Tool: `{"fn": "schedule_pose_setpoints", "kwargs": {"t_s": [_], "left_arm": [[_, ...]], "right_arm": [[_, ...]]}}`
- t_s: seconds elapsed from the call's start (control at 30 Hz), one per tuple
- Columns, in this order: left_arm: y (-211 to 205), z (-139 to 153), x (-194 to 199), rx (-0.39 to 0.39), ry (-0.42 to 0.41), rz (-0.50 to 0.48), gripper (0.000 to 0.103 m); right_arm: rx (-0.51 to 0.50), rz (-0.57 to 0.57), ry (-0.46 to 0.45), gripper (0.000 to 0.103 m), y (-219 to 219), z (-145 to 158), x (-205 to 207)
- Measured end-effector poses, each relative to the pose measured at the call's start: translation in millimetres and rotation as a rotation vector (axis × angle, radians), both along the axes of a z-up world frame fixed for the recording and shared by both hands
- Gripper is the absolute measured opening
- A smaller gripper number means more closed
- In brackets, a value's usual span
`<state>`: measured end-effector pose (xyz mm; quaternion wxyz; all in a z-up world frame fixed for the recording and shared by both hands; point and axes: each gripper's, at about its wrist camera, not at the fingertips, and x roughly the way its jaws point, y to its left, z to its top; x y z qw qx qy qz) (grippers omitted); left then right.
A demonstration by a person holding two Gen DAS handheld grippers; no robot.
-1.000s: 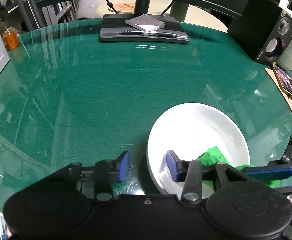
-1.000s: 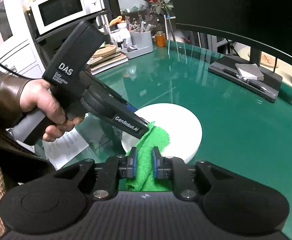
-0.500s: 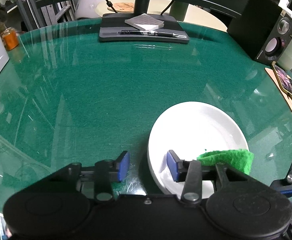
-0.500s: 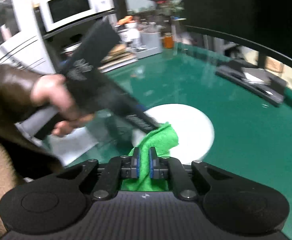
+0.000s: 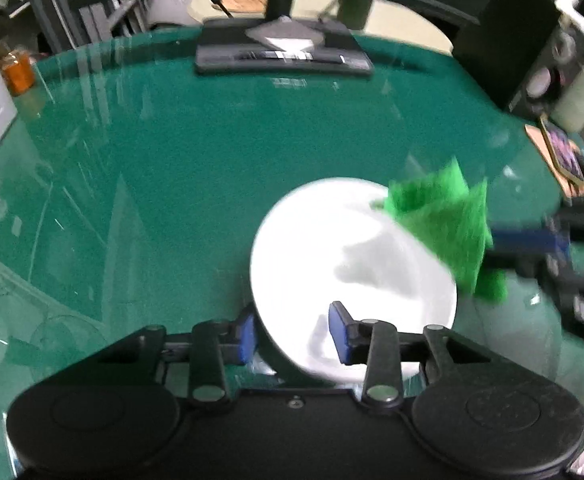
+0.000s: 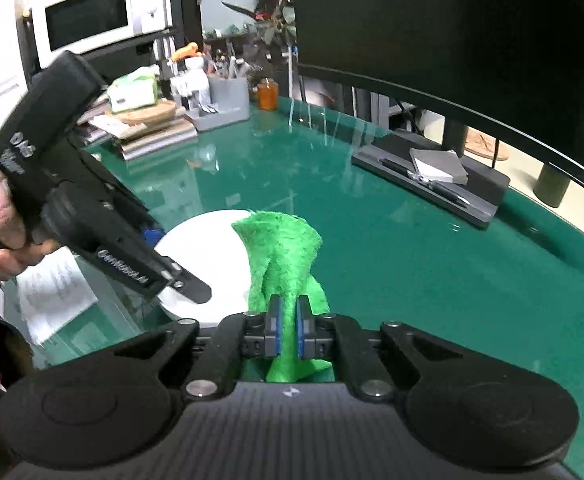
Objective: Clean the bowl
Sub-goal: 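Hold the bowl with the left gripper while the right gripper wipes the cloth inside the bowl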
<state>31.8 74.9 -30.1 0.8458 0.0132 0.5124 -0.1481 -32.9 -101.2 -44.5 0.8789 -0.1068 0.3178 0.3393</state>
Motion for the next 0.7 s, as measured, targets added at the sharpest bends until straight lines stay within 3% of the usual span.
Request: {"fn": "schedule_pose_setpoints", "kwargs": {"t_s": [0.27, 0.33, 0.37, 0.7], "left_arm": [[-13, -7, 28, 0.123, 0.0, -0.104, 0.044], [-15, -13, 32, 0.125, 0.021, -0.126, 0.041], [-15, -14, 32, 0.11, 0.029, -0.132, 0.027], [-11, -15, 32, 0.066, 0.041, -0.103, 0.026]], "right_arm": [[0.013, 0.03, 0.007, 0.006, 7, 0, -3], [0.003, 0.034, 0.012, 0.007, 9, -1, -3], [-0.001, 0.034, 0.014, 0.007, 9, -2, -2], [-0.007, 0.046, 0.055, 0.008, 14, -1, -5]]}}
